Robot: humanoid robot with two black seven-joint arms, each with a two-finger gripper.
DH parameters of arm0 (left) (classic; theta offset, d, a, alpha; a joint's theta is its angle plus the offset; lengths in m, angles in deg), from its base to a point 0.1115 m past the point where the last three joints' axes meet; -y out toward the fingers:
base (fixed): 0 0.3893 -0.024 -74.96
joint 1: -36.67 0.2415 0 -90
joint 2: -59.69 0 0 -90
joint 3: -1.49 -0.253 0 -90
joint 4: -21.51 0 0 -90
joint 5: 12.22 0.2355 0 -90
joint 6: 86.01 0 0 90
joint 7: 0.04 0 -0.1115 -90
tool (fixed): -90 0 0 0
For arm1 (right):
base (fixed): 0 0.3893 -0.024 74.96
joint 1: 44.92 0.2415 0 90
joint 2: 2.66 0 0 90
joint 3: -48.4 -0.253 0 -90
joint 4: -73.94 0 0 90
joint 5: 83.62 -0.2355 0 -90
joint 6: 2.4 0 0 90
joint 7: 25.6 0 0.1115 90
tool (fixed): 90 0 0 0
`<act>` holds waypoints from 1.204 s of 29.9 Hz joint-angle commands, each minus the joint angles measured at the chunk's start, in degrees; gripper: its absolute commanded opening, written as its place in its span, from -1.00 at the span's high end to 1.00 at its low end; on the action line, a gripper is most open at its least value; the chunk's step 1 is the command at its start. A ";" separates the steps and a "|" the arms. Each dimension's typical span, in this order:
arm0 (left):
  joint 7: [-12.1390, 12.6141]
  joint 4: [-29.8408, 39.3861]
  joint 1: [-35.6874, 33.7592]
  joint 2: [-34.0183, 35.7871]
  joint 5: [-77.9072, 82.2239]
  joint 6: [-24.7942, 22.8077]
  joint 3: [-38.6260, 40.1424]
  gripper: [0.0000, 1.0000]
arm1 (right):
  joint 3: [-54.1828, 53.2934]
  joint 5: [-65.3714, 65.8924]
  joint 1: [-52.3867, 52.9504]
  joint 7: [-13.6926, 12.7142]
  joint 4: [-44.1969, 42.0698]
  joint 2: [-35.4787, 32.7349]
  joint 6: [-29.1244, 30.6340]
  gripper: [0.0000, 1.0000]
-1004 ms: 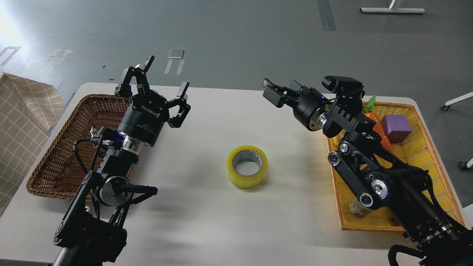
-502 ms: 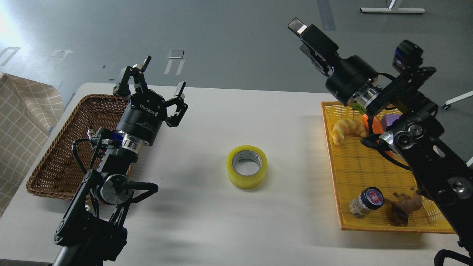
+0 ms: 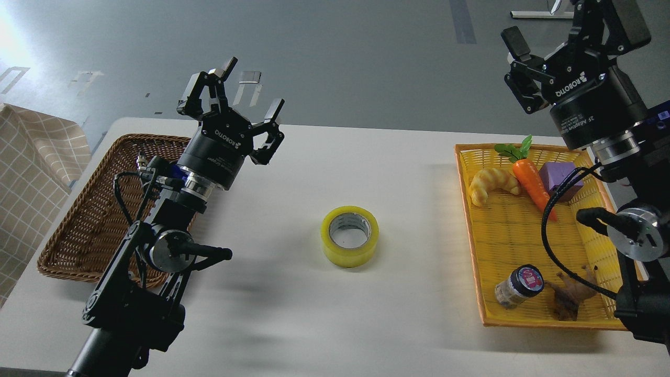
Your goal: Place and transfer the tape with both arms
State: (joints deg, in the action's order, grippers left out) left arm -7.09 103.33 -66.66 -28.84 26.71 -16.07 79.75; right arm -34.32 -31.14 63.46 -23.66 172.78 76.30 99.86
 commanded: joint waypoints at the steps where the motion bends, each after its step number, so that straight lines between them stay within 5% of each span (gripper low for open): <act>1: -0.33 0.35 -1.25 0.81 -0.08 -0.68 0.75 -0.96 | -0.08 -0.27 -0.62 -0.53 0.30 3.66 -0.31 -1.00; 16: -0.15 4.13 -3.98 -0.15 1.59 0.37 2.95 -0.96 | 0.89 -0.10 4.38 -0.88 -7.61 5.95 -0.22 -1.00; 23: 0.46 4.49 -4.59 0.29 11.17 11.44 2.43 -0.96 | 0.19 -0.10 5.18 0.26 -9.10 7.87 0.31 -1.00; 36: -1.29 1.85 -2.39 -1.47 4.92 4.68 0.23 -0.96 | 0.80 -0.10 4.65 0.18 -9.28 9.99 1.71 -1.00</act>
State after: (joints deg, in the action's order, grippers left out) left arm -7.48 104.85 -69.23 -30.29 30.76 -10.67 80.63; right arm -33.54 -31.30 68.12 -23.40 163.58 86.21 101.30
